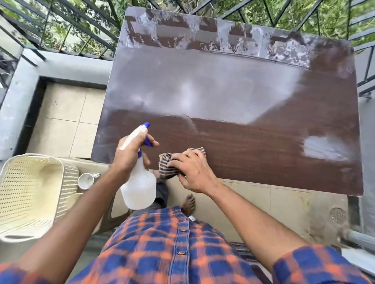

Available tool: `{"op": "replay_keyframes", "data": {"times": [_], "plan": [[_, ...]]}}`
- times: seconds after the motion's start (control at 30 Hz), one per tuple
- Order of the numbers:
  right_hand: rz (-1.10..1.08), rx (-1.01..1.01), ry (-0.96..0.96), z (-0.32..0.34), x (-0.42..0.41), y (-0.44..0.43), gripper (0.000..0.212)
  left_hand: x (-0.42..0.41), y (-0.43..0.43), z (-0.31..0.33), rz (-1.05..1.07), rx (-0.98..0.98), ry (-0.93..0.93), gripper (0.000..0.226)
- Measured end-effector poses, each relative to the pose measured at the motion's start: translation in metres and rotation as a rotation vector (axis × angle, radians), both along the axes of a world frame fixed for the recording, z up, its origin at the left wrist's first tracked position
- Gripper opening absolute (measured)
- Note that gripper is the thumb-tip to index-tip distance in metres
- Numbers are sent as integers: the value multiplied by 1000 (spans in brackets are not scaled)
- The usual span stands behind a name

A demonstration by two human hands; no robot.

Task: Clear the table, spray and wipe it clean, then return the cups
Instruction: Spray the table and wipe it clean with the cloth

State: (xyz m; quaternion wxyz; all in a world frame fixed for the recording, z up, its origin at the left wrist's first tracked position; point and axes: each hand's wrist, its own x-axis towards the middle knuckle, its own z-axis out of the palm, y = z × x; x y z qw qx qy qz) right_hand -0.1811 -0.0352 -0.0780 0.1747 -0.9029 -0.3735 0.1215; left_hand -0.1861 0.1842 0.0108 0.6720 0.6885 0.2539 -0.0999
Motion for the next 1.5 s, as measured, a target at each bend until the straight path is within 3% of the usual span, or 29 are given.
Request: {"op": "replay_keyframes", "data": {"times": [0.17,0.27,0.37,0.53,0.67,0.73,0.83,1.0,1.13,1.23,1.4,1.5], "plan": [[6,-90,-6,1,-15,-71,51,-11,-9,2,-14,-15,12,40],[-133,-126,32,7,-24,-121,47,-15,-12,0,-25,-34,27,40],[-343,-30,80,14,-32,-153,43,-18,-19,0,-43,-26,17,44],[-640,209,64,31,-13,-146,57,-20,-23,3,-69,-15,9,44],[-755,227,114,21,15,-117,58,-20,-20,8,-53,-10,10,44],[-808,126,116,11,13,-91,54,-20,-15,10,-30,4,7,42],[-738,44,102,3,-11,-33,54,-20,-3,10,14,12,3,41],[-199,98,249,7,-48,65,51,-22,23,8,94,4,18,42],[-278,314,436,24,-21,96,46,-15,49,9,154,7,15,47],[-384,477,426,34,25,105,49,-6,73,9,193,5,17,52],[-553,505,242,45,129,129,50,28,102,10,229,-25,29,46],[-461,407,197,39,176,155,57,60,118,13,248,-37,19,42]]}}
